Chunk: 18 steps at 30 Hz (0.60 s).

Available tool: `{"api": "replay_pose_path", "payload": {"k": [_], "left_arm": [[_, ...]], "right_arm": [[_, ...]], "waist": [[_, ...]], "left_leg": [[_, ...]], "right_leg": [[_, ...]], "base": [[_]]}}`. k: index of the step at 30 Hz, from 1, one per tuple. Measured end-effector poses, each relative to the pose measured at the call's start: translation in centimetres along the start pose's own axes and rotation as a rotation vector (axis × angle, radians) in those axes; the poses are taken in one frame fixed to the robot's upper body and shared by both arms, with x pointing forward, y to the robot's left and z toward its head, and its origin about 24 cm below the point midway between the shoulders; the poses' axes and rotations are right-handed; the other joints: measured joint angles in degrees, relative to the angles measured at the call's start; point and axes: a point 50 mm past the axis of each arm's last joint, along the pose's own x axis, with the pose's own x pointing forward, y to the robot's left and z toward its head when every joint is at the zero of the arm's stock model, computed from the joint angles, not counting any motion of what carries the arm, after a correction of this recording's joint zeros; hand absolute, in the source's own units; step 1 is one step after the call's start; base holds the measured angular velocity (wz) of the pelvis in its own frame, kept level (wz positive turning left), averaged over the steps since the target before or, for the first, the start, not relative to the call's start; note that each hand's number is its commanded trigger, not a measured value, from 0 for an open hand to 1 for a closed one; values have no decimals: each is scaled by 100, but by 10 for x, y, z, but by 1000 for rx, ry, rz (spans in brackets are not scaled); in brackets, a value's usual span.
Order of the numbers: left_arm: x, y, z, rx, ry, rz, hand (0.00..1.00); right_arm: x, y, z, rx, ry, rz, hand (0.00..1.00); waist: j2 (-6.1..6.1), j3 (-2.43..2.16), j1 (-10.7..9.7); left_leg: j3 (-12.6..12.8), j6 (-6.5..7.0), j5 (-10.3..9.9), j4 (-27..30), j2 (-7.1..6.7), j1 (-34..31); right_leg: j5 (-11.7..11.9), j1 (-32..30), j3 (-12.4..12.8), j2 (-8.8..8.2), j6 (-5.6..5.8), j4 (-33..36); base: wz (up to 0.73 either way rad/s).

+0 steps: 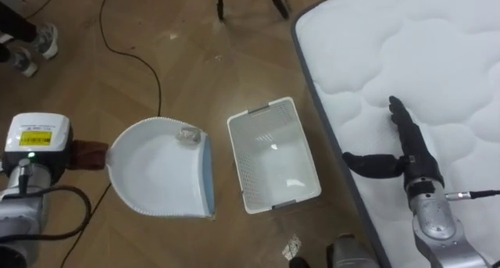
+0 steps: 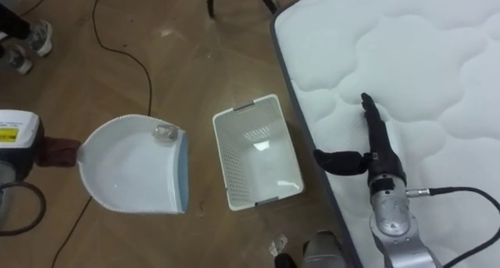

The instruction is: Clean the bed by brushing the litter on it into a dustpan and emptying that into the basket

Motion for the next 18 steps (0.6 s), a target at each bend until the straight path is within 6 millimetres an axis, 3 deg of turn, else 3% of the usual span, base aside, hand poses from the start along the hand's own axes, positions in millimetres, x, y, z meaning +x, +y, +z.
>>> {"api": "replay_pose_path", "payload": {"k": [6, 12, 16, 18], "left_arm": [[5, 9, -7, 13, 12, 29, 100], [7, 19, -31, 74, 43, 81, 100], [6, 18, -33, 101, 38, 78, 100], [6, 18, -32, 122, 28, 80, 100]], "right_arm": [[1, 0, 3, 6, -11, 16, 0], [2, 0, 9, 13, -51, 19, 0], [5, 0, 15, 17, -76, 21, 0], [7, 0, 19, 19, -91, 21, 0]], "waist": [[36, 18, -24], [181, 87, -150], [279, 132, -259], [341, 132, -305]], "left_leg": [[24, -1, -1, 21, -1, 1], [78, -6, 1, 16, -35, -10], [243, -4, 1, -85, -90, 79], [339, -3, 1, -93, -95, 79]], "right_leg": [[-45, -18, 7, -13, -24, 57], [-88, -108, 70, -44, -40, 176], [-160, -133, 189, -97, -7, 299], [-166, -186, 248, -100, 3, 327]], "base": [[-1], [-1], [-8], [-11]]}}
